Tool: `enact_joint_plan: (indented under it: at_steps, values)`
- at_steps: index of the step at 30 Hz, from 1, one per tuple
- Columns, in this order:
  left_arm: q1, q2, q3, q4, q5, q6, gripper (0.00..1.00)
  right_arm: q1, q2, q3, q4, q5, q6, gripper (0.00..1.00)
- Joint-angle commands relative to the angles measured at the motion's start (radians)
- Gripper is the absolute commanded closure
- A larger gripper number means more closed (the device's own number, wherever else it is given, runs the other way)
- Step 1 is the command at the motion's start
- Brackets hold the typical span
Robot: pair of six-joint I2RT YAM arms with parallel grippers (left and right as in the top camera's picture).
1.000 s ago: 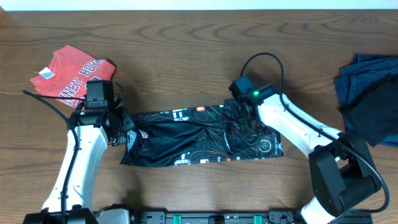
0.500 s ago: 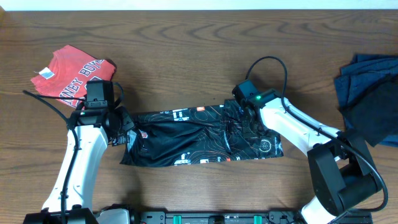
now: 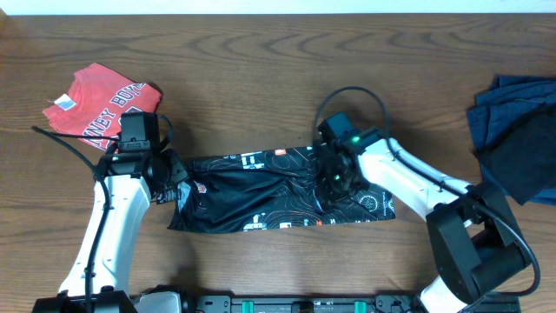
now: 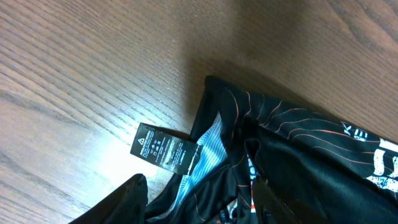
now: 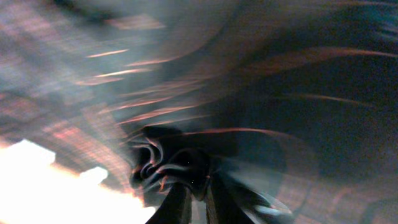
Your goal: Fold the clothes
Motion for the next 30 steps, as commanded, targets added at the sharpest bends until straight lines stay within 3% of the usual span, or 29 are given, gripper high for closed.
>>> enact_joint_plan:
  at_steps: [1,9,14,16,18,19,23,30]
  values:
    - [0.002,-0.008,0.001,-0.004,-0.002,-0.002,0.44,0.040,-0.023,-0.003,0.003,-0.183,-0.198,0.74]
    - [0.002,-0.008,0.001,-0.016,-0.002,-0.002,0.43,0.029,-0.061,0.014,-0.008,0.068,-0.039,0.78]
    - [0.002,-0.008,0.001,-0.042,-0.002,-0.002,0.31,0.003,-0.210,0.055,-0.011,0.209,0.025,0.77]
    - [0.002,-0.006,0.001,-0.053,-0.002,-0.002,0.27,-0.015,-0.279,0.069,-0.007,0.268,0.060,0.71]
    - [0.002,-0.003,0.000,-0.058,-0.001,-0.002,0.24,-0.043,-0.342,0.071,0.008,0.309,0.089,0.44]
    - [0.002,-0.001,-0.003,-0.060,-0.001,-0.002,0.23,-0.058,-0.366,0.071,0.013,0.317,0.095,0.36]
    - [0.002,0.025,-0.013,-0.059,0.000,0.012,0.17,-0.137,-0.418,0.071,0.007,0.317,0.119,0.33]
    - [0.002,0.180,-0.013,-0.015,0.077,0.117,0.16,-0.241,-0.400,0.067,-0.044,0.314,0.181,0.33]
